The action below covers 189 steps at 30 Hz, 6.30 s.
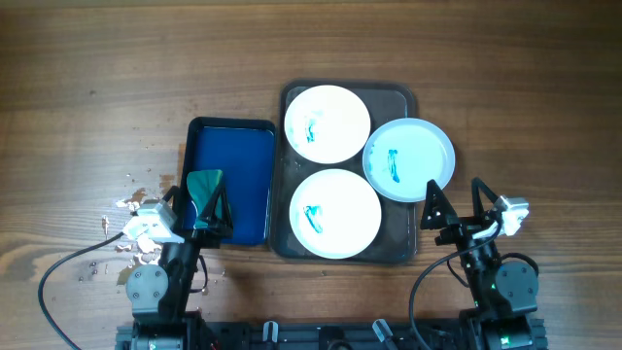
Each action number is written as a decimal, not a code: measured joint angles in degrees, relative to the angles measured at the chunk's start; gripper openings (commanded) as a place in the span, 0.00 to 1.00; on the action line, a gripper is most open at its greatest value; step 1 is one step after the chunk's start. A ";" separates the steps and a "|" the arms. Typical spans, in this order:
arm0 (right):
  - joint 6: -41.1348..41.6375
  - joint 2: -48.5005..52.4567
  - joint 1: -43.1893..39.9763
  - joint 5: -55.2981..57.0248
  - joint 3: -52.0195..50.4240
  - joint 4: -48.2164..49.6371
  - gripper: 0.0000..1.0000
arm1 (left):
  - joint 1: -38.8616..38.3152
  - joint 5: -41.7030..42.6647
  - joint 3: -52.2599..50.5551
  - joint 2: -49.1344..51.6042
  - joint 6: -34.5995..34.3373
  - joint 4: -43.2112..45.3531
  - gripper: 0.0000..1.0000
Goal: Clean dirty plates on tray and stack at the side
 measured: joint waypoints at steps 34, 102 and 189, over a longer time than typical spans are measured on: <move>0.00 0.00 0.00 0.00 0.02 0.00 1.00 | 0.00 0.00 0.00 0.00 0.00 0.00 1.00; -5.99 32.63 0.04 -18.40 40.83 -41.07 1.00 | 0.00 20.22 46.36 39.80 -1.22 -39.91 1.00; 16.94 94.53 22.73 -3.80 48.94 -36.20 0.04 | -37.20 12.70 58.21 104.24 -18.73 -26.40 0.04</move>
